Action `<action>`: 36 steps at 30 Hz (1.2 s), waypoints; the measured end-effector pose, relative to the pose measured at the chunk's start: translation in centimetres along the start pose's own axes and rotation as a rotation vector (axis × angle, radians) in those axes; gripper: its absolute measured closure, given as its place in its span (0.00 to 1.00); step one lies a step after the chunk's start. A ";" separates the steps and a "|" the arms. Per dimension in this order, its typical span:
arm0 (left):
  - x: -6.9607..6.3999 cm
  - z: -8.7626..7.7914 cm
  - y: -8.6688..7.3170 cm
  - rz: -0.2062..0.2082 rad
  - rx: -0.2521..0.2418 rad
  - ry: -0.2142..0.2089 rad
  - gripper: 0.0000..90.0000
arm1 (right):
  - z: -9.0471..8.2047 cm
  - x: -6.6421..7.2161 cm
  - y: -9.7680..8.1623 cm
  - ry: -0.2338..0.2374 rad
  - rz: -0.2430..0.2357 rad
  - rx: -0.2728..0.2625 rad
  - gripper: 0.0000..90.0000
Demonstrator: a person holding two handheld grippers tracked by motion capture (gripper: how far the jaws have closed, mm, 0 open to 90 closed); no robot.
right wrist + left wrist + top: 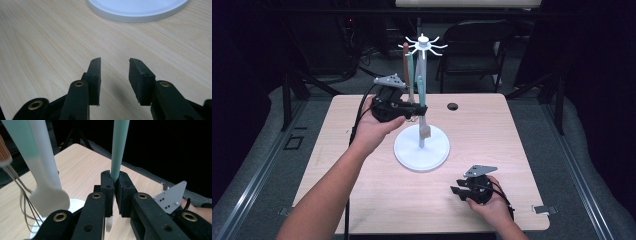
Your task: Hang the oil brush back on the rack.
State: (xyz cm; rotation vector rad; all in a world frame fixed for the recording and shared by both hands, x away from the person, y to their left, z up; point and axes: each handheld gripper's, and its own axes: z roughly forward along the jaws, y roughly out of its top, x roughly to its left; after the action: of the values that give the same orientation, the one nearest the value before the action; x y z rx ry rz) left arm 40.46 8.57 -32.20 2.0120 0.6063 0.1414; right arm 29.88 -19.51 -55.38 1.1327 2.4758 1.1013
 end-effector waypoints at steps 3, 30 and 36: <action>0.1 0.0 1.2 -0.003 -0.001 -0.018 0.94 | 0.0 0.0 0.0 -0.007 -0.002 0.000 0.69; 1.9 0.6 3.1 -0.071 -0.032 -0.042 0.94 | 0.1 0.3 -0.2 0.008 -0.004 -0.011 0.69; 1.8 0.5 2.8 -0.065 -0.031 0.001 0.92 | 0.0 0.3 -0.2 0.002 -0.006 -0.008 0.69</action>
State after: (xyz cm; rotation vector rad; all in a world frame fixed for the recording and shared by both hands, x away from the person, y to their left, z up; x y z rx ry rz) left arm 43.22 7.98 -30.38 1.9607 0.6653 0.1122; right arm 29.57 -19.37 -55.45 1.1210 2.4728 1.1106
